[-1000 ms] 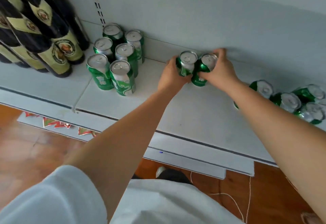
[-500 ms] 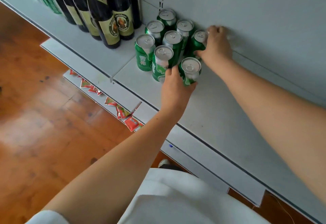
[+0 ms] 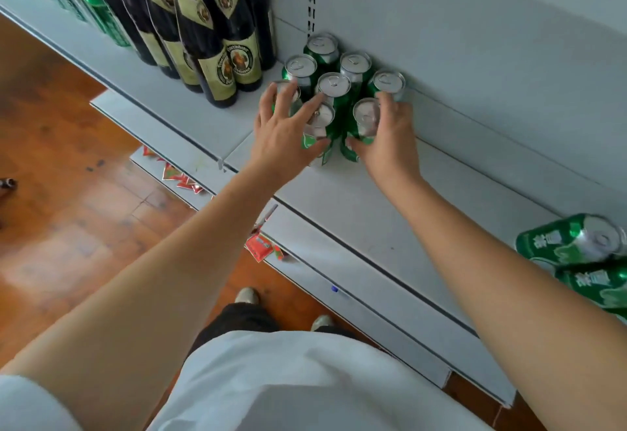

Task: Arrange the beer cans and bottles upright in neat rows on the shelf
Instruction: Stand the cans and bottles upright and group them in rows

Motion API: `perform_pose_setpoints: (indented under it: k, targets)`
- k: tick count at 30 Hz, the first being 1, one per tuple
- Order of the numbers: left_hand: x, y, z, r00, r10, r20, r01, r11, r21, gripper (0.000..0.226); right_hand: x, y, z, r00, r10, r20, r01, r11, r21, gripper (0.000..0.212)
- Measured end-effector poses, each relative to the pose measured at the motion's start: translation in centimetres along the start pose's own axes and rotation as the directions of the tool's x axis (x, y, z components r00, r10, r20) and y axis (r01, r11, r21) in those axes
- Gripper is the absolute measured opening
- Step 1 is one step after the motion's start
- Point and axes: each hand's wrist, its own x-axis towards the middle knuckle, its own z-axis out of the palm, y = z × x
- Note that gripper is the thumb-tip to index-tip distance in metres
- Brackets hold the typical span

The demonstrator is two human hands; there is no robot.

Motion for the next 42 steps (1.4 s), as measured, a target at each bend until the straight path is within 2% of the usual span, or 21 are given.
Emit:
perform_pose_setpoints:
  k: [3, 6, 7, 8, 10, 11, 13, 15, 18, 20, 24, 26, 28, 31, 36, 42]
  targets:
    - [0.1, -0.9, 0.3, 0.998, 0.069, -0.008, -0.069, 0.998, 0.005, 0.071, 0.8, -0.8, 0.9, 0.997, 0.027, -0.066, -0.028, 0.999, -0.020, 0.075]
    - [-0.1, -0.1, -0.7, 0.998, 0.023, 0.060, -0.027, 0.997, 0.071, 0.076, 0.2, -1.6, 1.0, 0.991, 0.053, -0.123, -0.068, 0.991, -0.119, 0.066]
    - [-0.3, 0.6, -1.2, 0.999, 0.029, 0.038, -0.032, 0.997, 0.063, 0.076, -0.5, -2.0, 0.7, 0.986, 0.086, -0.141, -0.107, 0.983, -0.148, 0.067]
    - [-0.7, 1.5, -1.7, 0.997, 0.073, -0.034, -0.073, 0.997, 0.009, 0.072, -1.4, -2.3, 0.1, 0.981, 0.119, -0.155, -0.143, 0.977, -0.156, 0.068]
    - [-1.8, 4.2, -2.3, 0.968, 0.151, -0.199, -0.192, 0.959, -0.206, 0.055, -4.0, -2.2, -2.0, 0.964, 0.166, -0.207, -0.192, 0.975, -0.113, 0.064]
    - [-2.6, 6.0, -2.1, 0.965, 0.160, -0.208, -0.224, 0.915, -0.334, 0.049, -5.5, -1.8, -3.5, 0.948, 0.181, -0.260, -0.211, 0.973, -0.095, 0.060]
    - [-4.3, 9.7, -1.2, 0.964, 0.230, -0.133, -0.266, 0.818, -0.510, 0.043, -8.7, 0.0, -7.2, 0.890, 0.185, -0.417, -0.254, 0.960, -0.118, 0.050]
    - [-5.9, 13.1, 0.7, 0.938, 0.346, -0.037, -0.297, 0.742, -0.601, 0.044, -12.1, 2.4, -11.3, 0.809, 0.187, -0.558, -0.333, 0.927, -0.173, 0.044]
    - [-7.6, 17.3, 3.5, 0.886, 0.447, 0.122, -0.257, 0.694, -0.672, 0.048, -17.3, 6.6, -16.6, 0.699, 0.258, -0.667, -0.509, 0.835, -0.210, 0.047]
    - [-8.4, 19.9, 4.8, 0.855, 0.479, 0.199, -0.235, 0.699, -0.676, 0.054, -20.3, 9.5, -19.3, 0.658, 0.347, -0.668, -0.623, 0.749, -0.225, 0.058]
    - [-8.6, 24.7, 6.6, 0.818, 0.518, 0.250, -0.251, 0.712, -0.656, 0.070, -23.9, 15.0, -23.1, 0.668, 0.465, -0.581, -0.721, 0.596, -0.352, 0.085]
    - [-8.3, 27.1, 7.1, 0.823, 0.505, 0.259, -0.248, 0.731, -0.636, 0.080, -24.2, 16.9, -24.3, 0.691, 0.533, -0.489, -0.708, 0.635, -0.309, 0.097]
    - [-8.1, 29.6, 7.4, 0.831, 0.479, 0.284, -0.223, 0.753, -0.619, 0.094, -24.1, 18.2, -25.1, 0.711, 0.587, -0.387, -0.677, 0.720, -0.151, 0.103]
    - [-7.6, 33.2, 8.5, 0.824, 0.471, 0.314, -0.203, 0.764, -0.613, 0.105, -24.3, 20.0, -26.2, 0.736, 0.605, -0.303, -0.642, 0.766, -0.031, 0.095]
    - [-6.7, 34.4, 10.2, 0.896, 0.340, 0.285, -0.182, 0.868, -0.463, 0.080, -24.7, 21.8, -26.9, 0.721, 0.642, -0.261, -0.652, 0.756, 0.060, 0.070]
    - [-6.3, 31.7, 7.9, 0.911, 0.312, 0.270, -0.156, 0.867, -0.474, 0.054, -26.1, 19.5, -26.7, 0.638, 0.686, -0.351, -0.705, 0.703, 0.092, 0.063]
